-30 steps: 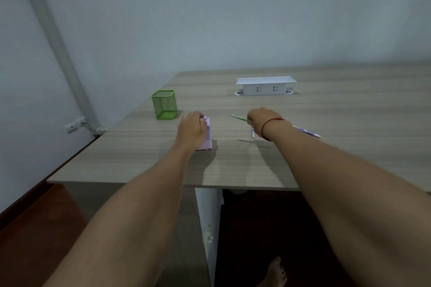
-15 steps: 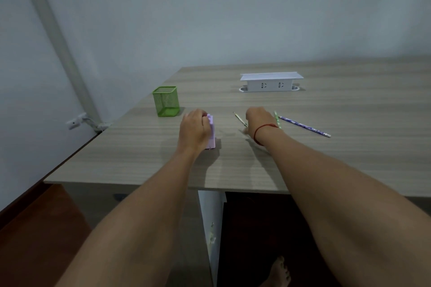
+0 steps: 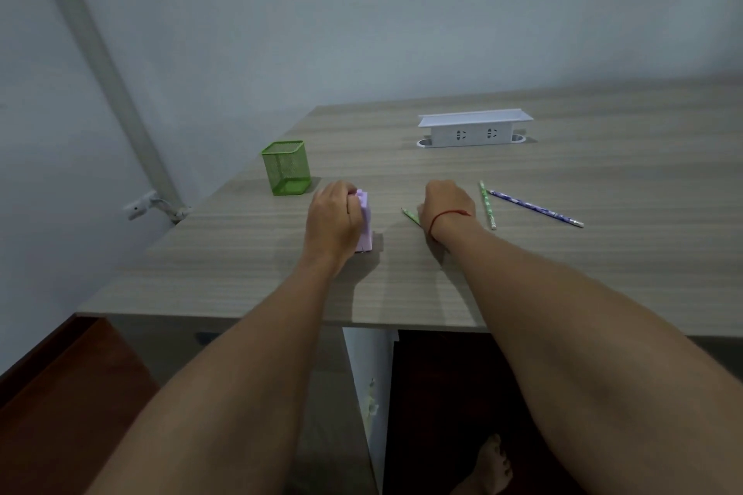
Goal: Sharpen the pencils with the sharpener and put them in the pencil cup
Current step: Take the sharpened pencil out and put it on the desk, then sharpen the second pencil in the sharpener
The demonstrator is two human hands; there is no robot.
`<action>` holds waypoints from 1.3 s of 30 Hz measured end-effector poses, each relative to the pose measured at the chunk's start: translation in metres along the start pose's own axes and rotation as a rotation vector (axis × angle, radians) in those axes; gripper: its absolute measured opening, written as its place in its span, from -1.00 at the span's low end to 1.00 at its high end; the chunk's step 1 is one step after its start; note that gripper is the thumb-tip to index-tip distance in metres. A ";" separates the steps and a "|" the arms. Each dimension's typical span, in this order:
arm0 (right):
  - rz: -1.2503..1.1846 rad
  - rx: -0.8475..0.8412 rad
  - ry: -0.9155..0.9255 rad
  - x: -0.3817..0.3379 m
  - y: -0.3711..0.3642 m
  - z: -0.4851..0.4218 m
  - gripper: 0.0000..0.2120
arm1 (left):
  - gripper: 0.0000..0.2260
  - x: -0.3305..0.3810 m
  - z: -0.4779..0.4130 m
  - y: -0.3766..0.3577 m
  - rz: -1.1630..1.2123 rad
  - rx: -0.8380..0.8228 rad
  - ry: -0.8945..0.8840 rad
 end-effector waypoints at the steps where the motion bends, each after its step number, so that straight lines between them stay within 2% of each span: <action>1: 0.013 0.014 -0.010 0.004 0.003 -0.003 -0.72 | -0.63 0.001 0.000 0.000 -0.002 -0.005 -0.003; 8: 0.082 -0.028 -0.052 0.020 -0.008 -0.016 -0.67 | -0.66 -0.001 -0.004 0.000 -0.012 -0.003 -0.012; 15: 0.127 0.006 0.026 0.011 0.003 -0.015 -0.66 | -0.64 -0.002 -0.013 -0.004 -0.010 -0.039 -0.019; 19: 0.195 0.006 0.171 -0.004 0.015 0.002 -0.64 | -0.65 0.002 -0.012 0.002 -0.039 -0.068 -0.078; 26: 0.192 -0.098 0.309 -0.024 0.017 0.032 -0.64 | -0.40 -0.011 -0.002 0.021 -0.087 -0.118 -0.055; 31: 0.197 -0.070 0.311 -0.037 0.023 0.042 -0.64 | -0.51 -0.011 -0.003 0.021 -0.060 -0.205 0.044; 39: 0.207 -0.096 0.290 -0.033 0.017 0.053 -0.62 | -0.53 -0.015 0.003 0.019 -0.055 -0.176 0.072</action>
Point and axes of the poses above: each hand's wrist, its own z-axis away from the middle knuckle, its own y-axis out of the back of the hand, x = y × z, the point moved 8 cm from there along -z, towards the middle knuckle, and after that the axes turned 10 degrees about -z, right-handed, at the moved point
